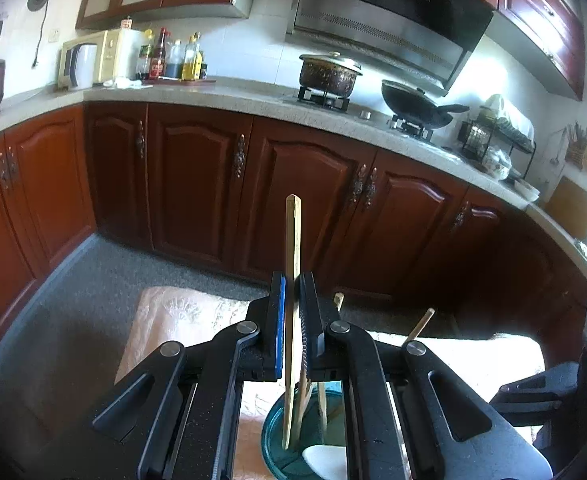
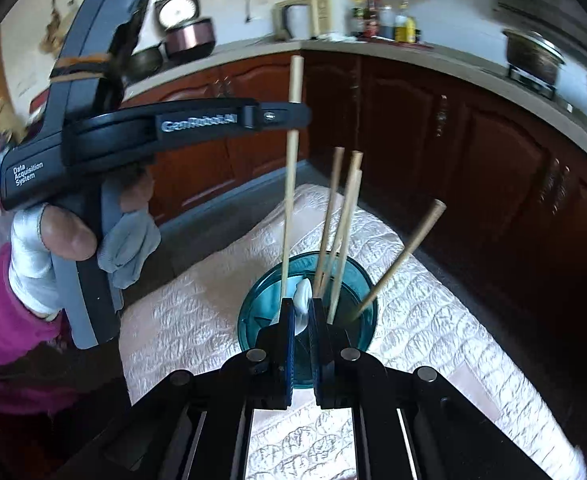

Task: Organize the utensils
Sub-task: 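Lift the ceramic spoon and chopstick and carry both over the floral holder, then lower the ceramic spoon into the holder and open the right tool while the left tool releases its chopstick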

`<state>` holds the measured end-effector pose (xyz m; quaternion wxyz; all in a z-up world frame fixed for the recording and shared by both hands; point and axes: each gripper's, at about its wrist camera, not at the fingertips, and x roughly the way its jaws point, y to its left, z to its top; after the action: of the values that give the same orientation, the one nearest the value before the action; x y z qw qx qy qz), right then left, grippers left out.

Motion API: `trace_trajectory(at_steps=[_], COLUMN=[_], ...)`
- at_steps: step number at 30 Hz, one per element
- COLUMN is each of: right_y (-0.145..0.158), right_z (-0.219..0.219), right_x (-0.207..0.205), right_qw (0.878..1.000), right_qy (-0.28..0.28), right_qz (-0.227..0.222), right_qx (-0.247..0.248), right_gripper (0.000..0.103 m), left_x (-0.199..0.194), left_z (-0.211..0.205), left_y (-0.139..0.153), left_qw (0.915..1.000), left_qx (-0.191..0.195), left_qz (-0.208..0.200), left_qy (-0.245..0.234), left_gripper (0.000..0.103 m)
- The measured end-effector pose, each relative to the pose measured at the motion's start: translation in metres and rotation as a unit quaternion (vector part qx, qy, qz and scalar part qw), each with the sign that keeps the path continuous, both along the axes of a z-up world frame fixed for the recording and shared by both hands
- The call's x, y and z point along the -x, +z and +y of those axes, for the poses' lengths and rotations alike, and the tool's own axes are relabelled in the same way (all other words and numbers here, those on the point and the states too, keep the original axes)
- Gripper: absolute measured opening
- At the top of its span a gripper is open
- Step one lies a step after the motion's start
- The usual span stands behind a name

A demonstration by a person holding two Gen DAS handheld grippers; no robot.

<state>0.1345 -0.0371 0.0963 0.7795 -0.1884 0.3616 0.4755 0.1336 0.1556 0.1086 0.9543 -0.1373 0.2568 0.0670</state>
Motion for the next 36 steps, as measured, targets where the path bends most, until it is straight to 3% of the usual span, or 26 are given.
trace_trajectory(at_steps=[9,17,30,34,36], right_y=[0.003,-0.013,-0.068,-0.073,-0.075], right_z=[0.011,0.036,0.021,0.009,0.002], right_x=[0.001,0.015,-0.015,-0.019,-0.020], right_qw=[0.998,0.991,0.996,0.995,0.994], right_qy=[0.059,0.109,0.028,-0.002,-0.017], right_qz=[-0.013,-0.028,0.075,0.096,0.107], right_qx=[0.030,0.075,0.036,0.019,0.008], right_gripper=[0.006,0.007,0.009,0.029,0.029], left_x=[-0.006,-0.010,-0.013,-0.013,-0.012], left_z=[-0.001,-0.007,-0.006,-0.005,-0.004], left_y=[-0.015,-0.025,-0.049,-0.051,-0.052], left_qw=[0.9998,0.9992,0.9978,0.9974,0.9971], left_qx=[0.009,0.016,0.019,0.021,0.023], left_qz=[0.019,0.033,0.063,0.068,0.072], left_qy=[-0.006,-0.012,-0.010,-0.008,-0.008], left_gripper=[0.005,0.005,0.005,0.006,0.013])
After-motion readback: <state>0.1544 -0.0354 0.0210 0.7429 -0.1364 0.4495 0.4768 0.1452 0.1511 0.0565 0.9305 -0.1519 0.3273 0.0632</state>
